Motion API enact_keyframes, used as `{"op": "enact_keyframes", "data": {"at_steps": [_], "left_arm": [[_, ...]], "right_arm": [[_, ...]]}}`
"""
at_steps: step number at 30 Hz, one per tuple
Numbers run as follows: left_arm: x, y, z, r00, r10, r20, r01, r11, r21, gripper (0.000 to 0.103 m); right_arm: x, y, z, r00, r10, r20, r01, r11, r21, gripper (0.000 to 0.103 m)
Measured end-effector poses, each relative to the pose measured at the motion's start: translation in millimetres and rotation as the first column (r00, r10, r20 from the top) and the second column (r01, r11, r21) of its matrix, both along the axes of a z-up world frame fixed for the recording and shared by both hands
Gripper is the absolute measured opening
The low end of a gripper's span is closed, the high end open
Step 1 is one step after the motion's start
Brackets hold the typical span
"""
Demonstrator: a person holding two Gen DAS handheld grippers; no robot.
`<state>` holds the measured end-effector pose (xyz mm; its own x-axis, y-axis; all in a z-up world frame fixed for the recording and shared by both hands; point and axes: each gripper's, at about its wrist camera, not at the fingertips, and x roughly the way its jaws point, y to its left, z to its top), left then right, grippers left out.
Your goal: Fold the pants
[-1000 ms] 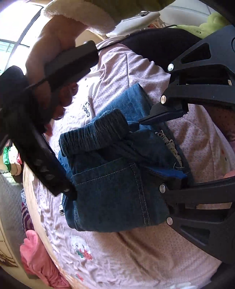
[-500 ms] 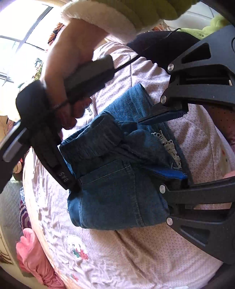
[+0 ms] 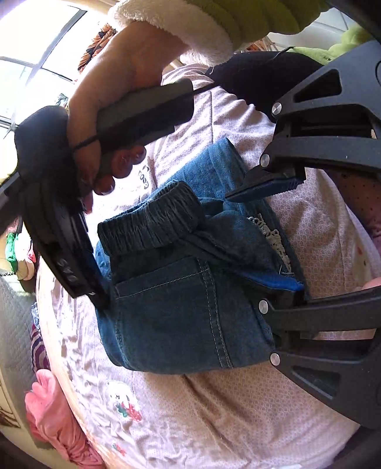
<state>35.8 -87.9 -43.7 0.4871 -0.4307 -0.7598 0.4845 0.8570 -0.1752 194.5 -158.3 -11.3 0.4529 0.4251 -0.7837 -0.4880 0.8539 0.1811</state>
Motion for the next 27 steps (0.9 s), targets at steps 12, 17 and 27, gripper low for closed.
{"op": "enact_keyframes", "data": {"at_steps": [12, 17, 27], "left_arm": [[-1.2, 0.6, 4.1, 1.000, 0.004, 0.000, -0.004, 1.000, -0.004, 0.036], [-2.2, 0.7, 5.9, 1.000, 0.003, 0.000, -0.003, 1.000, -0.008, 0.038], [-12.2, 4.6, 14.6, 1.000, 0.008, 0.005, -0.008, 1.000, -0.023, 0.045]], "right_arm": [[-20.5, -30.8, 28.5, 0.996, -0.072, 0.043, 0.069, 0.995, 0.067, 0.048], [-31.6, -36.4, 31.3, 0.995, -0.083, 0.048, 0.079, 0.994, 0.076, 0.053], [-58.7, -36.0, 15.6, 0.998, -0.059, 0.013, 0.059, 0.998, 0.031, 0.060]]}}
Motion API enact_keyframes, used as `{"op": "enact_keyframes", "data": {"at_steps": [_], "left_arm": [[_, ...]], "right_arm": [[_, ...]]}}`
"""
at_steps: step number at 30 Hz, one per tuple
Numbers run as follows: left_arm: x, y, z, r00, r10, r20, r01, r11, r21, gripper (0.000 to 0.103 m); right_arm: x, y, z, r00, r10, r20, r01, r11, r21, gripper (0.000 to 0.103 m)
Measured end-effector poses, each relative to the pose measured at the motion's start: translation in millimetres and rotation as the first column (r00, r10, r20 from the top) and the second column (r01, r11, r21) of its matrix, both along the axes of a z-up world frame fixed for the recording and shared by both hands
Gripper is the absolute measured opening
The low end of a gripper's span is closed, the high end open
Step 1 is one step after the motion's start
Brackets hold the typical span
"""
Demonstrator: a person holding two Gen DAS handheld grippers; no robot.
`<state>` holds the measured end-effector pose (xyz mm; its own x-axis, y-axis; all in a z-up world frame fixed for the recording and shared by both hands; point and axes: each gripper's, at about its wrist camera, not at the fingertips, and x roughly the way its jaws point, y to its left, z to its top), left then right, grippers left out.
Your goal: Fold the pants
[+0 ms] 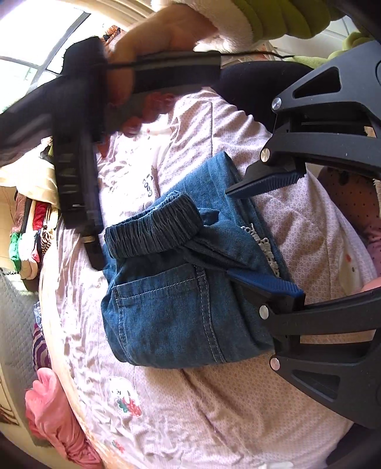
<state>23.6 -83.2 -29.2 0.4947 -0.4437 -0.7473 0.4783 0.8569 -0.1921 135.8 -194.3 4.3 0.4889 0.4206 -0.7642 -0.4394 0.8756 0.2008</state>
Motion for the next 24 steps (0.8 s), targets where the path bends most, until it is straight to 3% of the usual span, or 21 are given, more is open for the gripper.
{"op": "enact_keyframes", "data": {"at_steps": [4, 11, 24], "left_arm": [[-3.0, 6.2, 5.5, 1.000, 0.017, 0.008, -0.017, 1.000, -0.004, 0.047], [-7.2, 12.0, 13.9, 0.999, 0.044, 0.028, -0.044, 0.999, -0.002, 0.052], [-13.1, 25.5, 30.3, 0.995, 0.077, 0.062, -0.077, 0.997, -0.015, 0.063]], "right_arm": [[-2.5, -0.8, -20.1, 0.999, -0.029, -0.022, 0.027, 0.994, -0.108, 0.060], [-6.2, -10.7, -32.9, 0.997, -0.065, -0.042, 0.061, 0.995, -0.077, 0.062], [-46.2, -29.4, 21.1, 0.990, -0.106, 0.096, 0.104, 0.994, 0.017, 0.068]]}}
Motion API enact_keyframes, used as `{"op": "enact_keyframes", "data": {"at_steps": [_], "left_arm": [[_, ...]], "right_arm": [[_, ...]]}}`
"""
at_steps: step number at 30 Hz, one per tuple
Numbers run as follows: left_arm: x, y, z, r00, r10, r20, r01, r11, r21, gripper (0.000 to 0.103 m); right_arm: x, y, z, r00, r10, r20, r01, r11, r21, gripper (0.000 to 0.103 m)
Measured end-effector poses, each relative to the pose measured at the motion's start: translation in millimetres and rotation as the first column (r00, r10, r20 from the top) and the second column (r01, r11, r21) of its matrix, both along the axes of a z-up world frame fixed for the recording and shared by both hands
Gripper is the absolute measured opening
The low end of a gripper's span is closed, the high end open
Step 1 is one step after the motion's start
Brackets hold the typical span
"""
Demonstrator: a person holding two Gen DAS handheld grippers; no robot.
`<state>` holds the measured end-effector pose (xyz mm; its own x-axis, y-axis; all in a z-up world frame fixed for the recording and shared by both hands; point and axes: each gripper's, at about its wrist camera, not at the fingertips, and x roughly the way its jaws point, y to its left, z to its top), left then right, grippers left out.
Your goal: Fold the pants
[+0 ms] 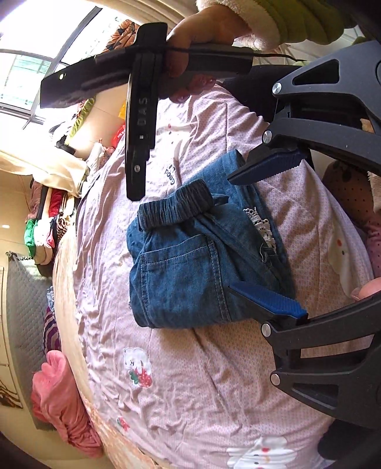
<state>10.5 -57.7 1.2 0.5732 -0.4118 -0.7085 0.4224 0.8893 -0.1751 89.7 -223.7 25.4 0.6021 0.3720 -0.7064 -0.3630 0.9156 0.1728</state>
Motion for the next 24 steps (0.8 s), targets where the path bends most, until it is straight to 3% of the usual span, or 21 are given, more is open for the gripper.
{"op": "enact_keyframes", "data": {"at_steps": [12, 24], "left_arm": [[0.4, 16.7, 17.6, 0.997, 0.067, 0.033, -0.067, 0.998, -0.001, 0.079], [6.6, 24.2, 24.4, 0.993, 0.106, 0.047, -0.107, 0.994, 0.013, 0.093]], "right_arm": [[-38.9, -17.7, 30.2, 0.992, -0.058, 0.109, 0.056, 0.998, 0.018, 0.079], [-59.1, -26.4, 32.9, 0.985, -0.111, 0.133, 0.111, 0.994, 0.008, 0.093]]}}
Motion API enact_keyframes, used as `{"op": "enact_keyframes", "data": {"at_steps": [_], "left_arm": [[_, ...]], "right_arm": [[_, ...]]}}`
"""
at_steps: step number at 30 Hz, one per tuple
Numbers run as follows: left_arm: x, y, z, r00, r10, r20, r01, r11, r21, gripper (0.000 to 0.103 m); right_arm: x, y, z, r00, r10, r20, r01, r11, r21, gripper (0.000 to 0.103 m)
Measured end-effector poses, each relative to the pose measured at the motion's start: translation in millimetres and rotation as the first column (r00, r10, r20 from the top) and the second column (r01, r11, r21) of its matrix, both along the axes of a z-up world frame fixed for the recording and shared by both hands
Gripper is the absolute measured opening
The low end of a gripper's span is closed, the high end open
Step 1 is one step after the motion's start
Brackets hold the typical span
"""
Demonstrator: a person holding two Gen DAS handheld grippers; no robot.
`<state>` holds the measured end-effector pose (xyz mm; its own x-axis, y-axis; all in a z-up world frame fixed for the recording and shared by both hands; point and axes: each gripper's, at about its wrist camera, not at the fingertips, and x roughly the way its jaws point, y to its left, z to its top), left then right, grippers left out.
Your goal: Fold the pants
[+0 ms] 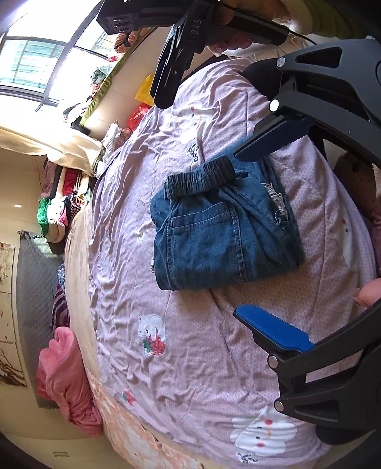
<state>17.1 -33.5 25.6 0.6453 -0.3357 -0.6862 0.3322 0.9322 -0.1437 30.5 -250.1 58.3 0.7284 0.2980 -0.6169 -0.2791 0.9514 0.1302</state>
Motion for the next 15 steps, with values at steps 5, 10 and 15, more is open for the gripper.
{"op": "enact_keyframes", "data": {"at_steps": [5, 10, 15], "left_arm": [[5.2, -0.3, -2.5, 1.000, 0.010, -0.005, -0.010, 1.000, 0.008, 0.093], [13.8, -0.2, -8.6, 1.000, 0.023, -0.013, -0.023, 1.000, 0.018, 0.093], [27.0, 1.9, -17.9, 0.999, 0.041, -0.029, -0.040, 0.999, 0.029, 0.093]], "right_arm": [[-2.5, -2.7, -6.0, 1.000, -0.022, -0.001, 0.022, 1.000, -0.022, 0.094], [-0.3, -2.2, -16.1, 0.999, -0.035, -0.019, 0.034, 0.999, -0.031, 0.095], [5.9, 0.5, -30.0, 0.998, -0.033, -0.050, 0.031, 0.999, -0.034, 0.095]]}}
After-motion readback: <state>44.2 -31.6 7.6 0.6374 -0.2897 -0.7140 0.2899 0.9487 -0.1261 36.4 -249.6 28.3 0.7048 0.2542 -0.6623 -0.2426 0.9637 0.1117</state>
